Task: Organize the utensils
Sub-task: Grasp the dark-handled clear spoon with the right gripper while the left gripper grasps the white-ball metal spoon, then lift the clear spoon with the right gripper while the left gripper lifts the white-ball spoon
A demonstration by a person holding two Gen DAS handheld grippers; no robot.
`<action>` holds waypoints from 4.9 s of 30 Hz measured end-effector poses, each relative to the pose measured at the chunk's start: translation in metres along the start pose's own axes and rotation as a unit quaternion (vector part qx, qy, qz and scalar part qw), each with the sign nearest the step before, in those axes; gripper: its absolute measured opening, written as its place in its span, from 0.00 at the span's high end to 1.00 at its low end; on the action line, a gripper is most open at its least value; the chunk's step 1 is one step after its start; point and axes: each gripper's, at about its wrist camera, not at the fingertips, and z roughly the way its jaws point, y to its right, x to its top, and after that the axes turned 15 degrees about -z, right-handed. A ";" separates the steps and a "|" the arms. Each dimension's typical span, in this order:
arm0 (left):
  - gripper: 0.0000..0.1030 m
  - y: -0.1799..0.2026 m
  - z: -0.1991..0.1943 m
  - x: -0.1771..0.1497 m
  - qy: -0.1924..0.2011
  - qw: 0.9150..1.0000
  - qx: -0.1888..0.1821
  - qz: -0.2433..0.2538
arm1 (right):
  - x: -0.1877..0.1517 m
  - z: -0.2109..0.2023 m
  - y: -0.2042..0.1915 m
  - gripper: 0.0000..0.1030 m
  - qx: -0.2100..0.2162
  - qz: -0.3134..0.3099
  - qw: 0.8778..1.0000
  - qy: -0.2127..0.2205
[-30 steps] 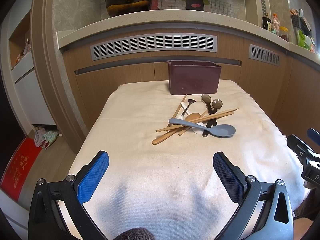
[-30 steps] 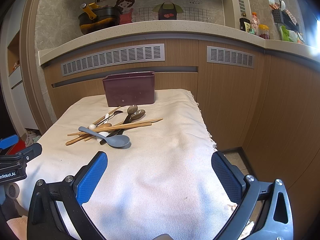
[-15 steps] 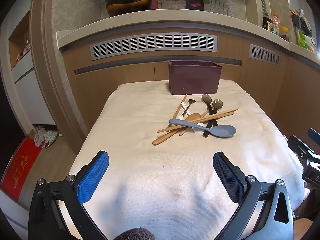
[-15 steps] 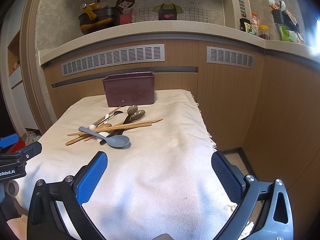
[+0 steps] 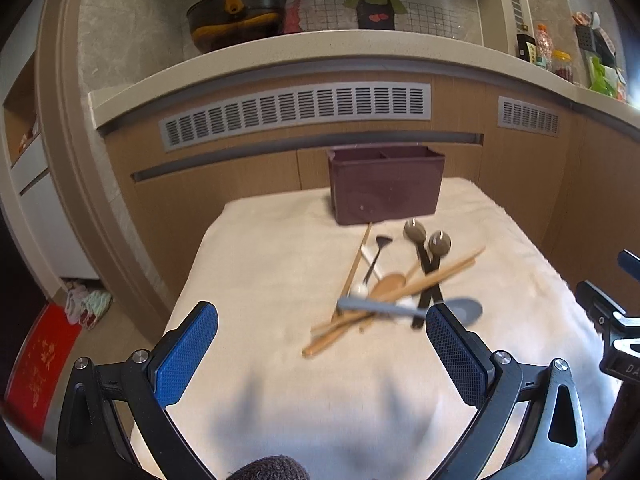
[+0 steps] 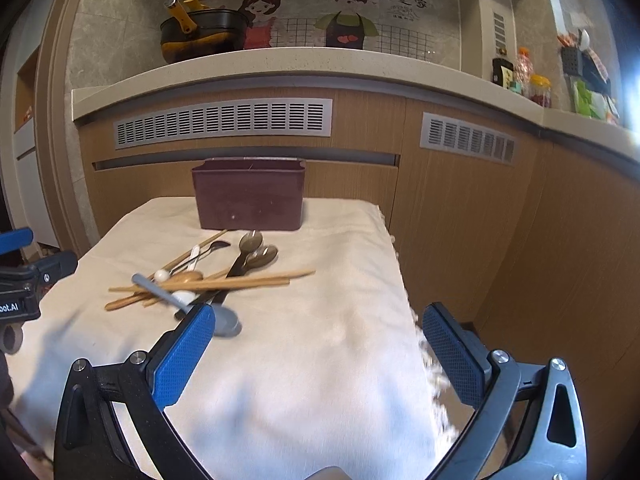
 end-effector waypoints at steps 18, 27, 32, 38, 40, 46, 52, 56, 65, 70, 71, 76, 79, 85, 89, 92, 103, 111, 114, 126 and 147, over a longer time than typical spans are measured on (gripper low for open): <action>0.00 -0.041 0.115 0.087 -0.021 1.000 0.007 -0.017 | 0.062 0.146 -0.029 0.00 0.095 -0.090 0.989 -0.075; 0.00 -0.041 0.151 0.069 -0.048 0.998 -0.006 -0.030 | 0.066 0.201 -0.057 0.01 0.117 -0.087 0.982 -0.122; 0.00 -0.042 0.161 0.063 -0.059 0.998 -0.004 -0.030 | 0.073 0.236 -0.065 0.22 0.118 -0.063 0.979 -0.153; 0.00 -0.043 0.163 0.063 -0.068 0.997 -0.011 -0.033 | 0.080 0.261 -0.062 0.34 0.148 -0.049 0.972 -0.176; 0.00 -0.043 0.162 0.063 -0.071 0.997 -0.015 -0.034 | 0.080 0.265 -0.064 0.44 0.164 -0.057 0.968 -0.181; 0.00 -0.035 0.158 0.062 -0.076 0.996 -0.025 -0.026 | 0.082 0.249 -0.055 0.67 0.180 -0.079 0.965 -0.173; 0.07 -0.011 0.157 0.052 -0.110 0.991 -0.074 0.011 | 0.063 0.216 -0.017 0.67 0.170 -0.050 0.969 -0.171; 0.36 0.002 0.151 0.037 -0.134 0.985 -0.102 0.034 | 0.053 0.204 -0.006 0.67 0.158 -0.038 0.972 -0.168; 0.68 0.008 0.160 0.029 -0.168 0.978 -0.123 0.001 | 0.043 0.180 -0.002 0.67 0.165 -0.018 0.975 -0.149; 0.69 0.007 0.162 0.016 -0.194 0.973 -0.125 0.009 | 0.038 0.168 -0.005 0.66 0.160 -0.028 0.976 -0.144; 0.72 0.007 0.161 0.014 -0.195 0.972 -0.126 0.010 | 0.037 0.167 -0.006 0.66 0.160 -0.030 0.976 -0.145; 0.74 0.002 0.166 0.010 -0.209 0.969 -0.129 0.000 | 0.034 0.166 -0.006 0.66 0.159 -0.031 0.975 -0.149; 0.74 -0.002 0.172 0.013 -0.209 0.970 -0.121 -0.010 | 0.033 0.166 -0.007 0.66 0.157 -0.031 0.976 -0.150; 0.75 0.008 0.178 0.011 -0.219 0.968 -0.121 -0.005 | 0.029 0.170 -0.011 0.66 0.153 -0.030 0.975 -0.157; 0.78 0.018 0.177 0.001 -0.215 0.971 -0.101 0.032 | 0.030 0.166 -0.010 0.66 0.150 -0.027 0.977 -0.150; 0.78 0.012 0.171 0.002 -0.212 0.971 -0.105 0.013 | 0.035 0.155 -0.008 0.66 0.140 -0.032 0.981 -0.132; 0.78 0.006 0.106 0.053 -0.048 0.992 -0.118 -0.016 | 0.064 0.110 0.000 0.69 0.116 -0.040 0.991 -0.051; 0.78 0.011 0.081 0.077 -0.015 0.991 -0.133 -0.021 | 0.079 0.084 0.006 0.74 0.104 -0.047 0.993 -0.019; 0.78 0.012 0.069 0.080 -0.004 0.991 -0.136 -0.017 | 0.084 0.077 0.009 0.78 0.111 -0.045 0.993 -0.010; 0.78 0.005 0.051 0.080 0.007 0.991 -0.133 -0.022 | 0.056 0.138 -0.001 0.38 0.115 -0.044 0.985 -0.117; 0.78 -0.005 0.078 0.068 -0.033 0.990 -0.127 -0.042 | 0.046 0.177 -0.013 0.71 0.118 -0.021 0.979 -0.164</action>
